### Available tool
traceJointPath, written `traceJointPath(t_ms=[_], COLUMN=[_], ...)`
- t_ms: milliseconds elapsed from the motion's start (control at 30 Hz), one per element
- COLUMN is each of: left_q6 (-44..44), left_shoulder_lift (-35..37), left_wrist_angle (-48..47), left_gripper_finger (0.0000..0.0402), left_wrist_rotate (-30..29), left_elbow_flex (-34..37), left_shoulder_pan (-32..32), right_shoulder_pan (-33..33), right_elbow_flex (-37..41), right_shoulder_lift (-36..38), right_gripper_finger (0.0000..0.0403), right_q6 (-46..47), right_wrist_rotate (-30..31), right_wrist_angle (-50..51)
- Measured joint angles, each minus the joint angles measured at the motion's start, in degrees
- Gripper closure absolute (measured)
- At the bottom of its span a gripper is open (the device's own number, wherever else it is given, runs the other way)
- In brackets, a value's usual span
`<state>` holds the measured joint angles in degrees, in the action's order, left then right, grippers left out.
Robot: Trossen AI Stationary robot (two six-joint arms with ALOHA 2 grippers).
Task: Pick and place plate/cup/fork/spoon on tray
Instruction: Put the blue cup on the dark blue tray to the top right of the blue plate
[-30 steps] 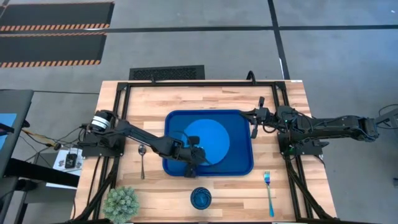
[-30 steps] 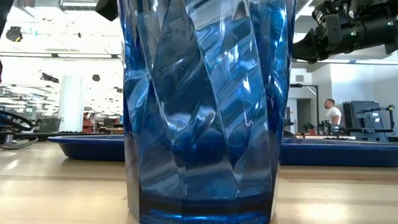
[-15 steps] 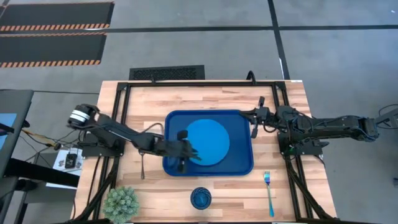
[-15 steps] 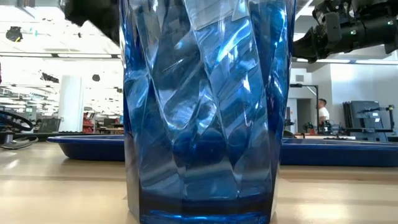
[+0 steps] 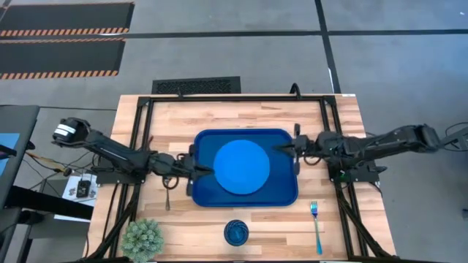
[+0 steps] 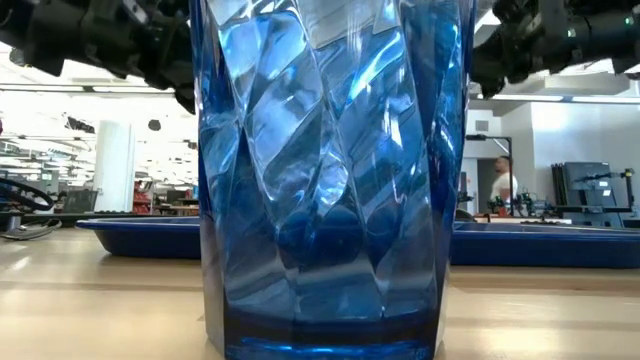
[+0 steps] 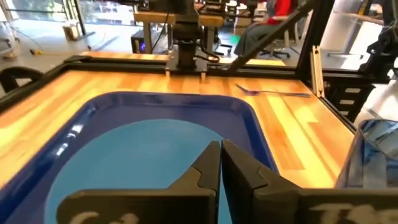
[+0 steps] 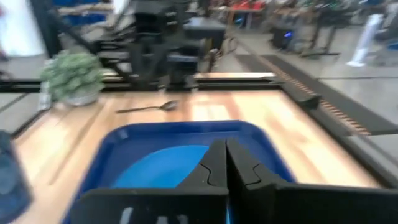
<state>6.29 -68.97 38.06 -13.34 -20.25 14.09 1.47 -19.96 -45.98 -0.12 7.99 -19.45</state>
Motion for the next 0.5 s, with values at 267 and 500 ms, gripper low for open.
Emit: traceJointPath(t_ms=[267,500], left_q6=[-2.3,-1.7], left_shoulder_lift=[7.5,11.5], left_wrist_angle=[7.3,9.6], left_gripper_finger=[0.0401,0.0401], left_wrist_rotate=[-0.1,0.1], left_elbow_flex=[7.5,10.7], left_shoulder_pan=[-0.3,-1.6], right_shoulder_pan=[11.4,18.4], right_elbow_flex=[-11.5,-22.7], right_shoulder_lift=[-16.0,-26.8], right_gripper_finger=[0.0389,0.0376], right_q6=[1.4,3.6], right_wrist_rotate=[1.3,1.2], right_wrist_angle=[2.8,9.9])
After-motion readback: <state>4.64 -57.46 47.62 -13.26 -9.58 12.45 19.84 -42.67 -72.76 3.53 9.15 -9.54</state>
